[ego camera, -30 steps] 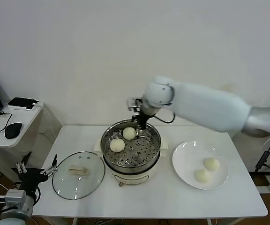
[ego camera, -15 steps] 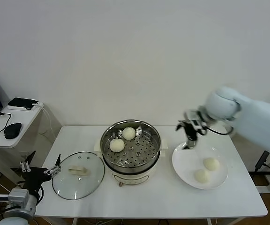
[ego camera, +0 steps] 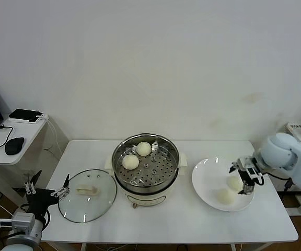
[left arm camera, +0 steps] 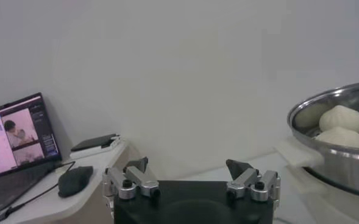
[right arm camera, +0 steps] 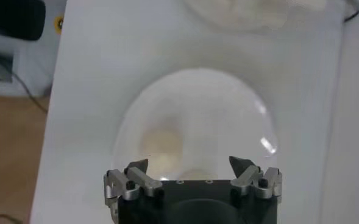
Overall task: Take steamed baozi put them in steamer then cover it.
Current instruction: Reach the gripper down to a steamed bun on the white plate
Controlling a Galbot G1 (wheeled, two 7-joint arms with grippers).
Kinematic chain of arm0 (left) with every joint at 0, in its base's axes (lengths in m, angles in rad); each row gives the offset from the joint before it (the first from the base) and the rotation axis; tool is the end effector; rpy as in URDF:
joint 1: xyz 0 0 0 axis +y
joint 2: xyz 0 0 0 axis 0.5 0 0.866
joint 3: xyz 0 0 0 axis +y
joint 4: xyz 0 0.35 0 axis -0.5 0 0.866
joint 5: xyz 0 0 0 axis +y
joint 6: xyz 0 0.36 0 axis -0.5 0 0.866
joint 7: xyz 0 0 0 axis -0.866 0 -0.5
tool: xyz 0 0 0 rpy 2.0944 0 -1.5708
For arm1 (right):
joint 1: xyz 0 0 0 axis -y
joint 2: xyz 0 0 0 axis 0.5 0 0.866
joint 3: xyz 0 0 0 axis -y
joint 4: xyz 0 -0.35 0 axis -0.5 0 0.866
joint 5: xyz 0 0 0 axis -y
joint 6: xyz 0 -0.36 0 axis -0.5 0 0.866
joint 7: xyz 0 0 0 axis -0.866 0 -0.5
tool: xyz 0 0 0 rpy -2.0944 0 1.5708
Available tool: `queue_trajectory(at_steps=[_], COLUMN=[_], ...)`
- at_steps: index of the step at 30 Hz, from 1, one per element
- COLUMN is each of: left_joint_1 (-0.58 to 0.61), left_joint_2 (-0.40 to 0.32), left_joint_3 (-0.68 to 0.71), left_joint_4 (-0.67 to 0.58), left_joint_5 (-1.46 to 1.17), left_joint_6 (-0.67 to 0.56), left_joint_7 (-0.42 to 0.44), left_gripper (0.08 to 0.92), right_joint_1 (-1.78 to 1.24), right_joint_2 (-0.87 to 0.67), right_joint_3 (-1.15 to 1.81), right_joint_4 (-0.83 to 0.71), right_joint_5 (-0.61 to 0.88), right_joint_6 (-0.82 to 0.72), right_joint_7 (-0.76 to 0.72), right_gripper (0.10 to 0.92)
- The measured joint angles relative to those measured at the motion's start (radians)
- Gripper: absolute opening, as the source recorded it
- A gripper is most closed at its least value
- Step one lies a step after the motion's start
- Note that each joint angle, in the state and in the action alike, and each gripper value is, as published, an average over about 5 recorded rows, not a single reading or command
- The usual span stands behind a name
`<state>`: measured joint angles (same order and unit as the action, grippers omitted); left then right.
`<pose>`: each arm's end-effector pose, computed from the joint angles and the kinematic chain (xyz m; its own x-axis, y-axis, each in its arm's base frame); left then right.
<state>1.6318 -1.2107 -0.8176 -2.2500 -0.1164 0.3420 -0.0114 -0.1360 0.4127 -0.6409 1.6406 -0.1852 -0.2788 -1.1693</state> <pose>0.1754 0.1196 -0.2208 -0.9786 -0.1142 0.1712 -0.0507 0.9400 0.3373 0.4288 -0.1653 -0.1529 -0.1912 -0.0580 0.9798 -0.9677 -0.1563 -0.1980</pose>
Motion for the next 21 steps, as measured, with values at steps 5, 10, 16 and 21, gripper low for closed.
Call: queue_trajectory(at_steps=[5,10,16,21], left_joint_1=[-0.002,-0.003,-0.004,-0.008], left_joint_2=[0.002,0.005,0.006,0.005], left_joint_3=[-0.006,-0.014,-0.018,-0.018], left_joint_4=[0.003,0.007,0.012,0.017], left_joint_5=[0.001,0.001,0.0,0.0], left_joint_6=[0.002,0.004,0.005,0.005], left_joint_7=[0.001,0.004,0.005,0.005], left_gripper=[0.823,0.823,0.823,0.823], right_joint_1=[-0.06,-0.099,-0.129,-0.138], right_joint_2=[0.023,0.057,0.099,0.133], right_joint_3=[0.024,0.039,0.05,0.056], right_joint_4=[-0.031,-0.069,-0.114,-0.144], right_joint_5=[-0.037,-0.063,-0.081,-0.085], right_joint_6=[0.007,0.009,0.01,0.005], right_joint_7=[0.014,0.03,0.048,0.062], right_gripper=[0.823,0.823,0.823,0.823])
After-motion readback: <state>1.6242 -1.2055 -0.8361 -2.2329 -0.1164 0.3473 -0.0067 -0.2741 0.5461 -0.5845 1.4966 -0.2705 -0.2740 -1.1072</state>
